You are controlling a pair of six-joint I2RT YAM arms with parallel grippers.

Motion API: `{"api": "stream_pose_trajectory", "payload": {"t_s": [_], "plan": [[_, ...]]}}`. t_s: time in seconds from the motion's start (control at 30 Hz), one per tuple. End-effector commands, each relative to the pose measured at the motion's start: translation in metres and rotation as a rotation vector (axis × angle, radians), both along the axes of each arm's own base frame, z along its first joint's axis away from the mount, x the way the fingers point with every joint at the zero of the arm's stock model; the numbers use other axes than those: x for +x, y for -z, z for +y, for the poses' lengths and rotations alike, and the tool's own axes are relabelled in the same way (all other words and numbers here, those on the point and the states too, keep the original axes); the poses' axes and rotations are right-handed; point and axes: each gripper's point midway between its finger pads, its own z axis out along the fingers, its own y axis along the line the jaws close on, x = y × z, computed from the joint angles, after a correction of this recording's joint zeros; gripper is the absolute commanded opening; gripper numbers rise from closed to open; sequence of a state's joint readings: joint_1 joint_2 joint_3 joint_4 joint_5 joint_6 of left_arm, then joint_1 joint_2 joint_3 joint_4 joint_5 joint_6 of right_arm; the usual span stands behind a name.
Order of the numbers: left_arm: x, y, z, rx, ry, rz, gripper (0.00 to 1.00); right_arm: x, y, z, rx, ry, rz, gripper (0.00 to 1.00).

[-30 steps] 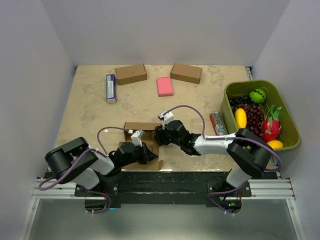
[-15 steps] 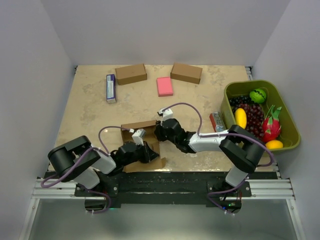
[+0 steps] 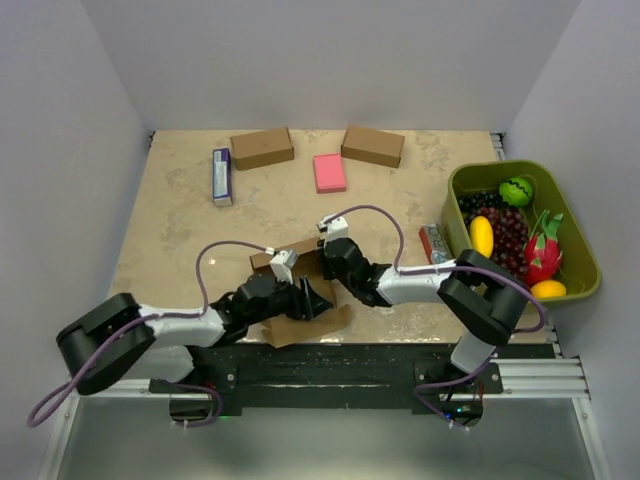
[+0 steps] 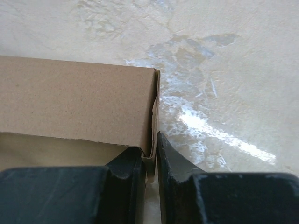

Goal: Fold the paper box

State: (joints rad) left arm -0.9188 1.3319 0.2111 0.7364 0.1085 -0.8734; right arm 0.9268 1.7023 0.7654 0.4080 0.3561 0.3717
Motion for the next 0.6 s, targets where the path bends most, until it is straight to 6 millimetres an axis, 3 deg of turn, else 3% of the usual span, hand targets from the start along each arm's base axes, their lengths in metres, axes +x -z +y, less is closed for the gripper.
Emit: {"api": "stream_pose_trajectory", "payload": {"t_s": [0.0,0.03,0.07,0.1,0.13,0.17,0.23,0.27,0.33,0.37,0.43,0.57], "plan": [[0.018,-0.047,0.0,0.04,-0.022,-0.123,0.69,0.008,-0.014,-0.027,-0.097,0.055,-0.078,0.14],[0.017,-0.043,0.008,0.094,-0.03,-0.108,0.75,0.007,-0.015,-0.03,-0.099,0.057,-0.083,0.14],[0.023,-0.066,0.009,0.072,-0.052,-0.153,0.77,0.007,-0.015,-0.033,-0.109,0.058,-0.089,0.13],[0.024,-0.073,0.013,0.088,-0.049,-0.173,0.79,0.007,-0.018,-0.035,-0.109,0.064,-0.099,0.14],[0.024,-0.068,0.023,0.137,-0.056,-0.153,0.81,0.006,-0.019,-0.036,-0.107,0.064,-0.105,0.14],[0.028,-0.091,0.027,0.112,-0.07,-0.188,0.82,0.005,-0.018,-0.039,-0.109,0.065,-0.108,0.14],[0.04,-0.089,0.056,0.204,-0.144,-0.171,0.85,0.005,-0.022,-0.04,-0.104,0.066,-0.121,0.14],[0.046,-0.111,0.064,0.183,-0.178,-0.201,0.86,0.004,-0.021,-0.042,-0.105,0.068,-0.122,0.14],[0.057,-0.116,0.09,0.225,-0.25,-0.193,0.9,0.004,-0.022,-0.043,-0.104,0.069,-0.127,0.14],[0.062,-0.129,0.097,0.218,-0.282,-0.216,0.92,0.004,-0.021,-0.044,-0.105,0.072,-0.126,0.14],[0.068,-0.124,0.111,0.267,-0.32,-0.203,0.96,0.003,-0.022,-0.044,-0.104,0.07,-0.128,0.13],[0.076,-0.091,0.124,0.316,-0.35,-0.138,0.98,0.002,-0.022,-0.045,-0.101,0.068,-0.128,0.14]]}}
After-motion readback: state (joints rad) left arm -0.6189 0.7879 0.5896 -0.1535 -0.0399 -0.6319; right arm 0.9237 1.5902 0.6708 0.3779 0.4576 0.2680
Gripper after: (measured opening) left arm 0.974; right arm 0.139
